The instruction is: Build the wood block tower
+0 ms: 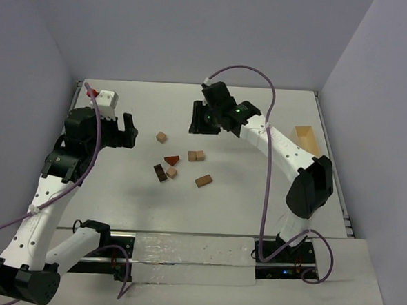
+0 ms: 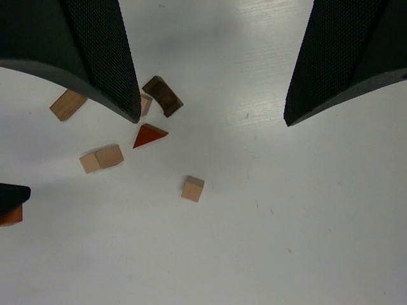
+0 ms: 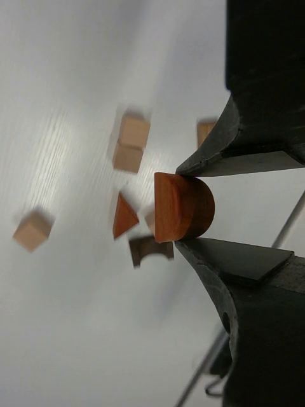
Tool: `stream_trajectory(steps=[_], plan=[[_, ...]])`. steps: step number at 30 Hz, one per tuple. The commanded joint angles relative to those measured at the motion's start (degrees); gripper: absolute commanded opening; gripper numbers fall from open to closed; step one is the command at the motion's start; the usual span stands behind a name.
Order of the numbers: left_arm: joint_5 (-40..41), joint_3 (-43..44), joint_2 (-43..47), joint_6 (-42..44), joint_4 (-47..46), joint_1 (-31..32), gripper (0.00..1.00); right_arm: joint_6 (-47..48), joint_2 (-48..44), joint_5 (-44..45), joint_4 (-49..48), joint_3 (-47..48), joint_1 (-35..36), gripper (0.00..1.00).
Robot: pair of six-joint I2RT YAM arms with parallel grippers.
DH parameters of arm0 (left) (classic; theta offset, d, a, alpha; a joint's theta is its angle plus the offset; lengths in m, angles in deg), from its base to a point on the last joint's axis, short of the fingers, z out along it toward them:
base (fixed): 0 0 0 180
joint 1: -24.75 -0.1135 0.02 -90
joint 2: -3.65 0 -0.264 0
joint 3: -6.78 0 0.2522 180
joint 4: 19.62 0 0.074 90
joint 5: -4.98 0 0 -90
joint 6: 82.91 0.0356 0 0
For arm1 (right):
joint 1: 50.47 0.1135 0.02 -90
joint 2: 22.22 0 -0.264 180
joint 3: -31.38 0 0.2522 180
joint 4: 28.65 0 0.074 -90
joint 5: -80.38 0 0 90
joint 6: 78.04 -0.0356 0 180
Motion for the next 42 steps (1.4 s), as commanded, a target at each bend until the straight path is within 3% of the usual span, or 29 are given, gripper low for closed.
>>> stream_trajectory(steps=[1,16,42], plan=[[3.2,-2.3,0.3,-2.3,-0.9,-0.3,0.99,2.2,6.0,9.3,8.1,5.4,0.0,0.00],[2.6,-7.1,1.8,-2.4,-6.6,-0.4,0.99,-0.4,16.2,9.3,8.9,7.2,1.1,0.00],[1.6,-7.7,2.2,-2.8,-7.0,-0.5,0.99,-2.5,21.0,11.1,8.9,7.3,3.7,0.04]])
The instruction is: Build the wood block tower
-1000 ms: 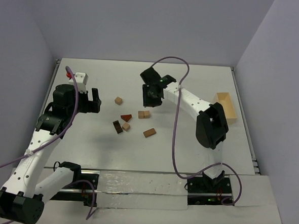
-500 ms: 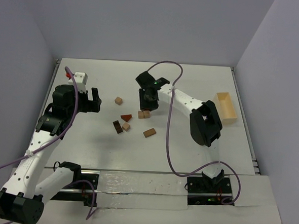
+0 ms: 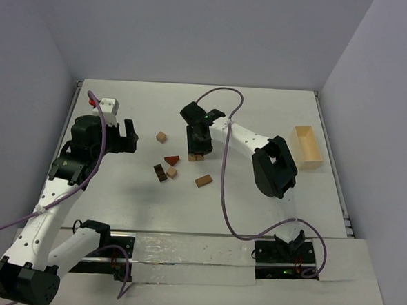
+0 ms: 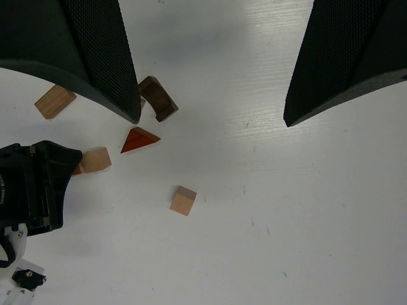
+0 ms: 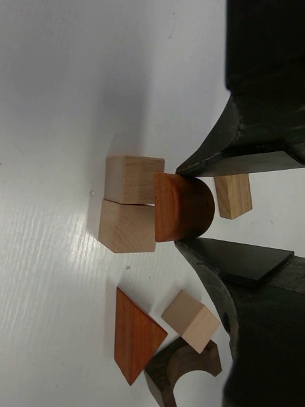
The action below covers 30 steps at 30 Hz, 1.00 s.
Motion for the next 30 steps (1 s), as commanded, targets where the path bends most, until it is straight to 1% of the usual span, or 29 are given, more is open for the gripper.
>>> stream_trajectory(steps=[1,8,21,30], plan=[[-0.6,-0.2,0.9,-0.6,-2.4,-0.4,0.99,-0.9,1.0,2.4,0.5,2.6,0.6,0.05],[-0.6,-0.7,1.3,-0.5,-2.5,-0.4,0.99,-1.0,2.0,4.0,0.9,3.5,0.7,0.10],[-0.6,-1.6,2.1,-0.4,-2.7,-0.6,0.99,-1.0,3.0,4.5,0.9,5.0,1.2,0.12],[-0.6,-1.7,2.2,-0.6,-2.6,-0.7,0.99,-0.8,3.7,4.7,0.9,4.9,1.3,0.19]])
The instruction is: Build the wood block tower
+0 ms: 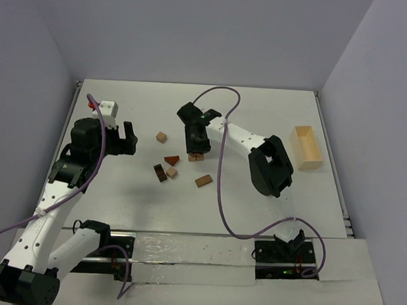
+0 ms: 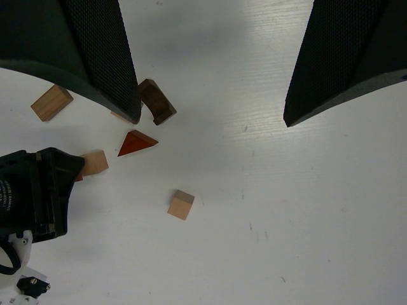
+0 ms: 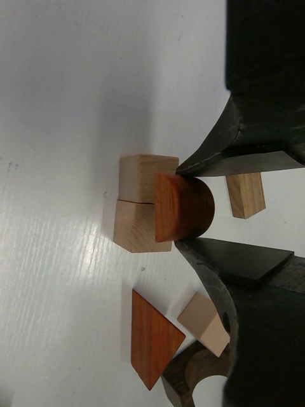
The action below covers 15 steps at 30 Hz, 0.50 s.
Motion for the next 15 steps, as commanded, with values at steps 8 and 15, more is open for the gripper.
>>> stream_trajectory(steps=[8,15], plan=[[-0.6,-0.1,1.1,-0.6,-2.2,-0.8,0.99,-0.3,1.5,1.8,0.4,2.5,0.4,0.21],[-0.6,-0.2,1.4,-0.6,-2.2,-1.1,0.99,-0.1,1.9,1.8,0.4,2.5,0.5,0.25]])
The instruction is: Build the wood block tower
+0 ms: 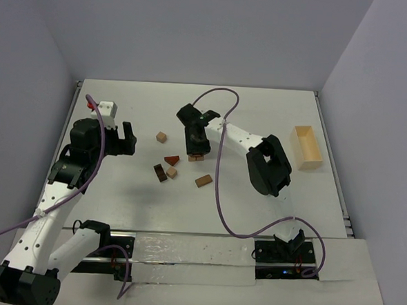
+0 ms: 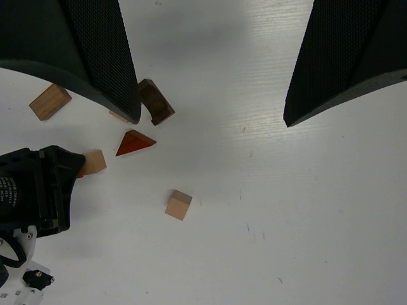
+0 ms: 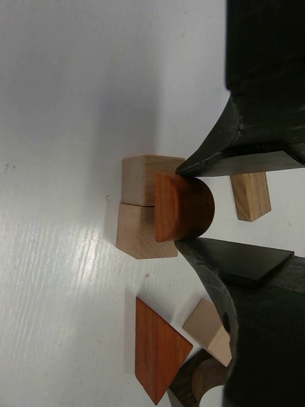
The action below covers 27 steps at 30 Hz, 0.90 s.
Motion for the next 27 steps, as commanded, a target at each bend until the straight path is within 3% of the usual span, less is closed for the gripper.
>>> stream_trajectory(steps=[1,4,27], plan=[[-0.6,0.1,0.9,-0.6,-2.2,-0.6,0.99,-0.1,0.8,1.7,0.4,2.5,0.4,0.26],[-0.6,0.0,1.0,-0.6,-2.2,-0.7,0.99,-0.2,1.0,1.8,0.3,2.6,0.4,0.33],[-2.0,-0.6,1.6,-0.6,-2.5,-1.5,0.99,0.3,0.8,1.4,0.0,3.1,0.4,0.62]])
